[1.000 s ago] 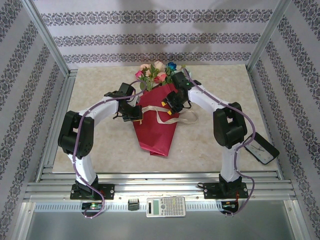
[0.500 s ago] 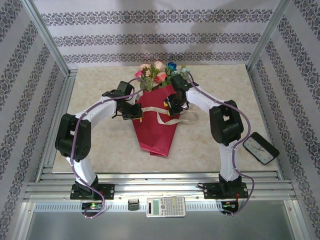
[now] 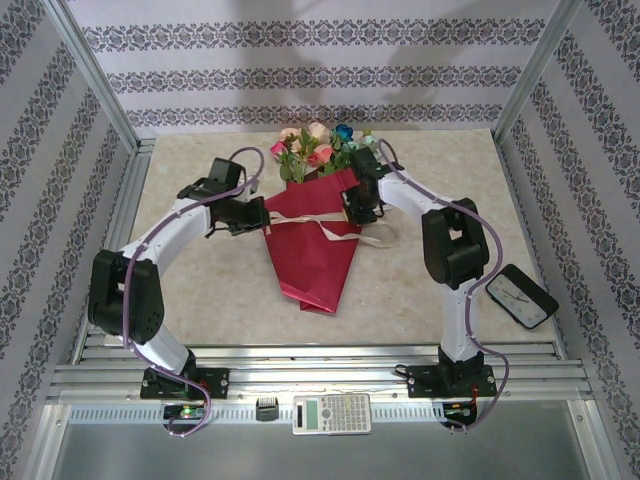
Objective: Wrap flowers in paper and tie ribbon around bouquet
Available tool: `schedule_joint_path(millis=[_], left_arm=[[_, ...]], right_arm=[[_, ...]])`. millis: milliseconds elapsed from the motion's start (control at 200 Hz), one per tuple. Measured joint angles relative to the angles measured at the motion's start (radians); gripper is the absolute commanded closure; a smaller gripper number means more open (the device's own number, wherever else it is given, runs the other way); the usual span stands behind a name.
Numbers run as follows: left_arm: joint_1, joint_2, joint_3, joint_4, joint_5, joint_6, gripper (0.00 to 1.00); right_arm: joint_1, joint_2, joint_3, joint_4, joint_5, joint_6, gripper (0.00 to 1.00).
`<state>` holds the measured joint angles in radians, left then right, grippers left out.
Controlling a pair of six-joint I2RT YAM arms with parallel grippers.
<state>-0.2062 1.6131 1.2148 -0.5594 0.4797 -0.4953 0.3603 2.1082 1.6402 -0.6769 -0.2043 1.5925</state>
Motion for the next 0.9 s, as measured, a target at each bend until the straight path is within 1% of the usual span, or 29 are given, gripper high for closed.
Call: schedule_joint_path(millis=[190, 410, 515, 530, 560, 585, 649, 724, 899], left_arm=[[0.128, -0.058, -0.129, 0.029, 0.014, -0.072, 1.00], [0.282, -0.124, -0.239, 0.030, -0.022, -0.166, 1.00], [0.320, -0.124, -0.257, 0.036, -0.013, -0.196, 1.00], [0.321, -0.123, -0.257, 0.037, -0.009, -0.200, 1.00], [0.321, -0.122, -0.257, 0.043, 0.001, -0.207, 1.00], [0.321, -0.122, -0.257, 0.050, 0.012, -0.212, 1.00], [0.319, -0.121, -0.257, 0.068, 0.033, -0.222, 1.00], [0.319, -0.121, -0.258, 0.085, 0.048, -0.233, 1.00], [0.319, -0.121, -0.272, 0.105, 0.075, -0.246, 1.00]], right_arm=[[-0.087, -0.023, 0.000, 0.000, 0.010, -0.127, 1.00], [-0.162, -0.025, 0.000, 0.000, 0.010, -0.262, 1.00], [-0.174, -0.025, 0.000, -0.002, 0.008, -0.306, 1.00], [-0.173, -0.026, 0.000, -0.003, 0.009, -0.310, 0.97], [-0.172, -0.027, 0.000, -0.007, 0.008, -0.315, 0.85], [-0.169, -0.031, -0.001, -0.008, 0.008, -0.316, 0.77], [-0.153, -0.054, -0.023, 0.002, 0.005, -0.308, 0.65], [-0.118, -0.097, -0.060, 0.009, 0.000, -0.263, 0.60], [-0.007, -0.133, -0.103, 0.068, -0.052, -0.140, 0.56]])
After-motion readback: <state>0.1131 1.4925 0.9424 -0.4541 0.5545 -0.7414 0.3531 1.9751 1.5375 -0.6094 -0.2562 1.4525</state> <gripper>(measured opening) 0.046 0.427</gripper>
